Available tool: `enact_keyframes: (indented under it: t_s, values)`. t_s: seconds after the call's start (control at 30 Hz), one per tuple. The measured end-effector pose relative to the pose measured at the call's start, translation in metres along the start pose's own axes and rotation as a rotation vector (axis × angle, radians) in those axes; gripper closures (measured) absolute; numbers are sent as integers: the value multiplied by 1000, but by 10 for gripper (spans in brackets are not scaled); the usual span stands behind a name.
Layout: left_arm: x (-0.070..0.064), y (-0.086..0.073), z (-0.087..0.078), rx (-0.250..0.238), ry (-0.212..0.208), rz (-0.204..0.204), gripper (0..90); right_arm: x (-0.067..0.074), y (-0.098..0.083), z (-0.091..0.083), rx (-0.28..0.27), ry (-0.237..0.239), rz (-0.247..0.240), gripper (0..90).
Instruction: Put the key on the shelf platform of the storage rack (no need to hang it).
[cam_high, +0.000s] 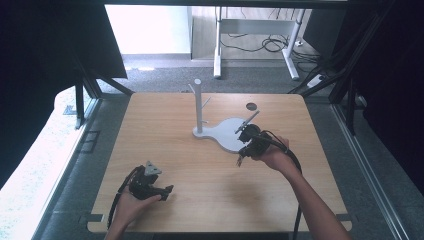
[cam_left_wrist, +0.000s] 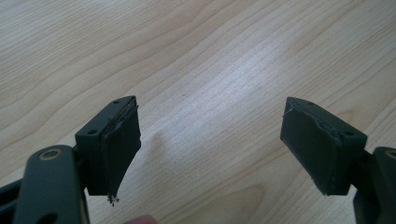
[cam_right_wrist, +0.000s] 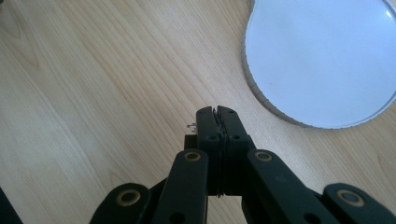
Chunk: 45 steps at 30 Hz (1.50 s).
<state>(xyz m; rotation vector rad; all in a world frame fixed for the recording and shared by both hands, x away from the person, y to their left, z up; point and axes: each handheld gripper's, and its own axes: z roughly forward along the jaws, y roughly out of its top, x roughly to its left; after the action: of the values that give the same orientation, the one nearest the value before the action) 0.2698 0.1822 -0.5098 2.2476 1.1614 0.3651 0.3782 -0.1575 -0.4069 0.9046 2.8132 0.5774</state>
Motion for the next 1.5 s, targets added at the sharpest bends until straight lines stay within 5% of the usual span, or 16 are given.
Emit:
enact_keyframes:
  t_s: [1.5]
  values:
    - [2, -1, -2, -7, -2, -10, 204, -44, 28, -3, -4, -26, 94, 897]
